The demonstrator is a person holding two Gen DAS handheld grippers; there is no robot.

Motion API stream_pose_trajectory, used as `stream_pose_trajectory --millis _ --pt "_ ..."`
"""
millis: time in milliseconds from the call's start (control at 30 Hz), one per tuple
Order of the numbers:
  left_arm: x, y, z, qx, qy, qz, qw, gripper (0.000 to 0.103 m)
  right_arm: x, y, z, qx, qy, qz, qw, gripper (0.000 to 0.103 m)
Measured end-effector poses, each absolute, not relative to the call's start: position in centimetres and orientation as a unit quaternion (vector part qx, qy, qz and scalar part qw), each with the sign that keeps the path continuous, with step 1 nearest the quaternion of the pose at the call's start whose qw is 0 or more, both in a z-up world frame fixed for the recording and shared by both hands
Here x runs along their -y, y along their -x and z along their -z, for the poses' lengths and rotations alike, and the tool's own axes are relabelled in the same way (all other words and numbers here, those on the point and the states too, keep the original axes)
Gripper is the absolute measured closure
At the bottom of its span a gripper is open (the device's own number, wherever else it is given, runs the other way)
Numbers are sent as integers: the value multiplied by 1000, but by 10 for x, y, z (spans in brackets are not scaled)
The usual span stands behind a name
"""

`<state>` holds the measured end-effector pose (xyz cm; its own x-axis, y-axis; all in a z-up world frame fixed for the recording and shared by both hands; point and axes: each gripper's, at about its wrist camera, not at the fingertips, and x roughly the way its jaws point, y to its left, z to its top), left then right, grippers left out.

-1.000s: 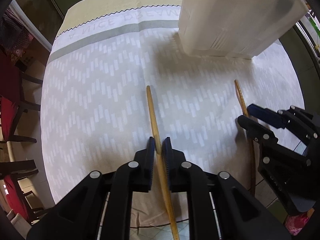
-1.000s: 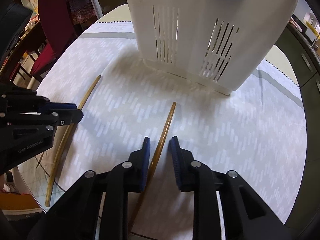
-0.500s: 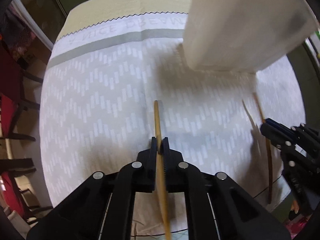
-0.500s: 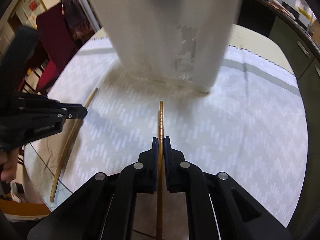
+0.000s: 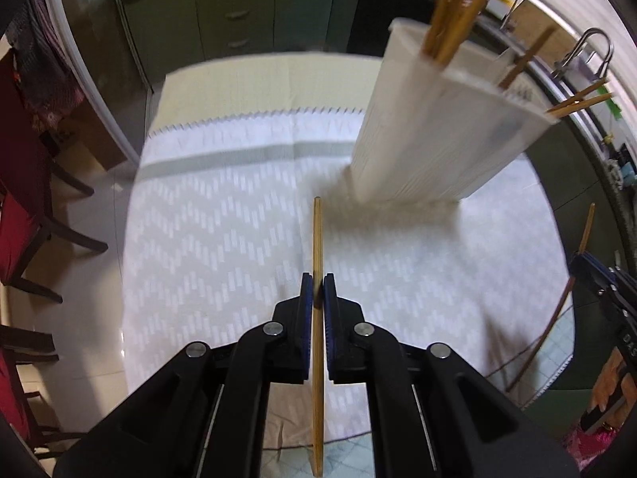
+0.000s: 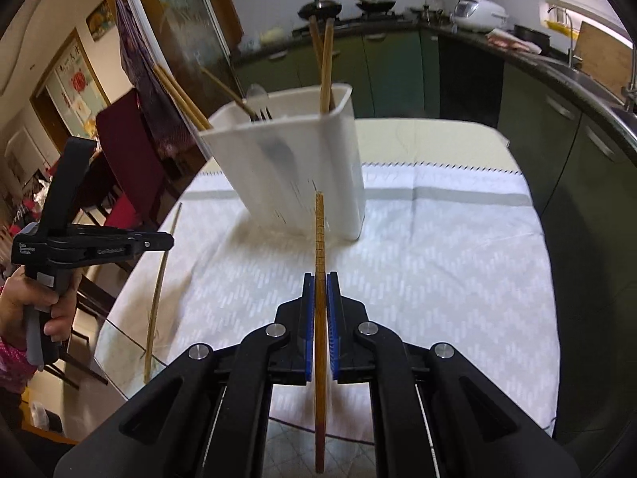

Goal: Organize utensils
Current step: 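Carry both chopsticks upright over the white holder and open both grippers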

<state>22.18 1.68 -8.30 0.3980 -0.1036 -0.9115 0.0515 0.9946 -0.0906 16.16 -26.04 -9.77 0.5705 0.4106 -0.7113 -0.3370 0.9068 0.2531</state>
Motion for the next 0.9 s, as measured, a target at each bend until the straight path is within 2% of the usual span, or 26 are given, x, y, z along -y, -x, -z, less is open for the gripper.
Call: stream_pose_trajectory --millis 367,900 --pt "-4 -176 22 -487 18 67 871 98 283 -129 77 -383 -58 -214 897 96" --pt "3 -147 -4 -454 5 86 887 98 288 -111 62 -361 -60 -222 904 96"
